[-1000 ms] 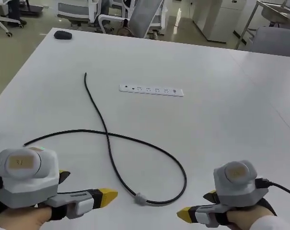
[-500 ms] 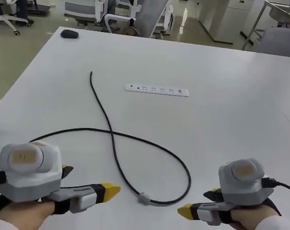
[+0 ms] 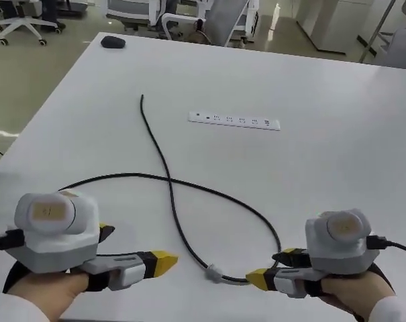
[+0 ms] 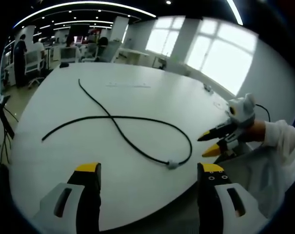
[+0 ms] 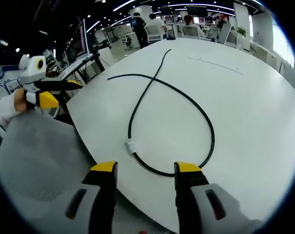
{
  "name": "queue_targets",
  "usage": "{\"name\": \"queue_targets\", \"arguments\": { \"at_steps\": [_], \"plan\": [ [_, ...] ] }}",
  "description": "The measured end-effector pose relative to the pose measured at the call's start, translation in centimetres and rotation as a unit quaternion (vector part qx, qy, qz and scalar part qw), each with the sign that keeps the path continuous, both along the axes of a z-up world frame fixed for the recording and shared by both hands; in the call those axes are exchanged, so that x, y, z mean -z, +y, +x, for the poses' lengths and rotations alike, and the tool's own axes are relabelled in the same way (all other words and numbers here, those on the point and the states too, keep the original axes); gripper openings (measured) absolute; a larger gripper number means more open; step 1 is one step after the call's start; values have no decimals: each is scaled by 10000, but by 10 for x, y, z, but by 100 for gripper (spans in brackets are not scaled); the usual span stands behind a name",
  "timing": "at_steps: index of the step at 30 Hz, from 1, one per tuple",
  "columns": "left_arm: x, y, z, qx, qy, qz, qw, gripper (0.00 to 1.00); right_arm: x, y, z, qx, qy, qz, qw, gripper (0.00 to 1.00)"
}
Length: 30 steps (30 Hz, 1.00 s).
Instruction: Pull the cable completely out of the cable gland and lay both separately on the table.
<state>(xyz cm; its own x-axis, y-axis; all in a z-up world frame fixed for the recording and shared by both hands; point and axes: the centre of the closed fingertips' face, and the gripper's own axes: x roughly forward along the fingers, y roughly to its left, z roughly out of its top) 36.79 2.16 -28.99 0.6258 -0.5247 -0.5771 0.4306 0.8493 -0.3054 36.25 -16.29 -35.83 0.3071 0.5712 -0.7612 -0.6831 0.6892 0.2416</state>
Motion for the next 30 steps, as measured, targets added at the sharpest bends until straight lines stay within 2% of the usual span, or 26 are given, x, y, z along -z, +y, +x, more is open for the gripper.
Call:
{"name": "queue_targets", "arguments": {
  "at_steps": [2, 4, 12, 15, 19, 30],
  "plan": [
    [0, 0, 0, -3, 0, -6, 10000, 81, 5, 7, 0, -301, -20, -80, 9995, 46],
    [0, -1, 0, 4, -5, -6, 10000, 81, 9, 12, 2, -406, -46, -117, 9991, 44],
    [-2, 1, 1, -37, -40, -7, 10000, 80, 23, 34, 6, -622, -4, -37, 9981, 35],
    [-3, 1, 1, -47, -62, 1, 10000, 79, 33, 39, 3, -804, 30, -165, 9966, 31],
    [-3, 2, 2, -34, -83, 25, 10000, 79, 44, 45, 4, -1031, -50, -341, 9941, 27],
    [-3, 1, 2, 18, -122, 38, 9999, 78, 56, 54, 6, -1221, -107, -420, 9916, 17]
  ]
}}
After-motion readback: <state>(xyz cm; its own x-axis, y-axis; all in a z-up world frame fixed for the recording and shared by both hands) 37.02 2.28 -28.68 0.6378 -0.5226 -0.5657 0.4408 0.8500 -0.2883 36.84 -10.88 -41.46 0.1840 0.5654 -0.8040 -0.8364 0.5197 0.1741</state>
